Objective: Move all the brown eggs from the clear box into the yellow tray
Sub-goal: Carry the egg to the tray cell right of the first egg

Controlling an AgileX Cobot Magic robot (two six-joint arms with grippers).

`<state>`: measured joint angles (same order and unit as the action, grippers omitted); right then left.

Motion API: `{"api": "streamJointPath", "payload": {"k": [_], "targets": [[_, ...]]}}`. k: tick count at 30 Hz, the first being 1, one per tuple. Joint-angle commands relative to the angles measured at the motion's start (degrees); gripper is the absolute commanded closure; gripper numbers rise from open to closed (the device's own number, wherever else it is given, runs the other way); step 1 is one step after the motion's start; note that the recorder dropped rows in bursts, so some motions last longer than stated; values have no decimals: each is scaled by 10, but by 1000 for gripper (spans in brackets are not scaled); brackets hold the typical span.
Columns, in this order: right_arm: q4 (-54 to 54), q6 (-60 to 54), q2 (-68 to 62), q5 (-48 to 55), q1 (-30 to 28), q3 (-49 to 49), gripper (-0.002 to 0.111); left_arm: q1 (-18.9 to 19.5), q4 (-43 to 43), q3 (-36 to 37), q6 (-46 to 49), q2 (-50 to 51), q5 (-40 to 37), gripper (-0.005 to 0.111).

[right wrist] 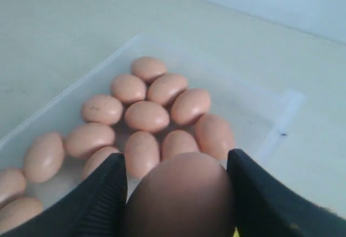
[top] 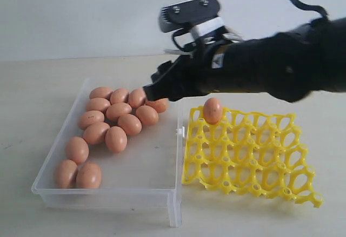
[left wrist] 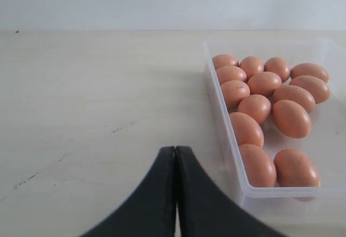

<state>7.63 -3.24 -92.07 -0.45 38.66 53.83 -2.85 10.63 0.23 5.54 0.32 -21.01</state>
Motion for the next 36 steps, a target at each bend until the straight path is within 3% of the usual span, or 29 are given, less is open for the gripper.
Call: {"api": "streamJointPath", "payload": {"k": [1, 13, 36], "targets": [[49, -3, 40, -131, -51, -93, 108, 1, 1, -2, 1, -3, 2, 107], [58, 5, -33, -164, -167, -118, 108, 1, 1, -2, 1, -3, 2, 107], [53, 14, -130, -154, -171, -70, 108, 1, 1, -2, 1, -3, 2, 107]]}}
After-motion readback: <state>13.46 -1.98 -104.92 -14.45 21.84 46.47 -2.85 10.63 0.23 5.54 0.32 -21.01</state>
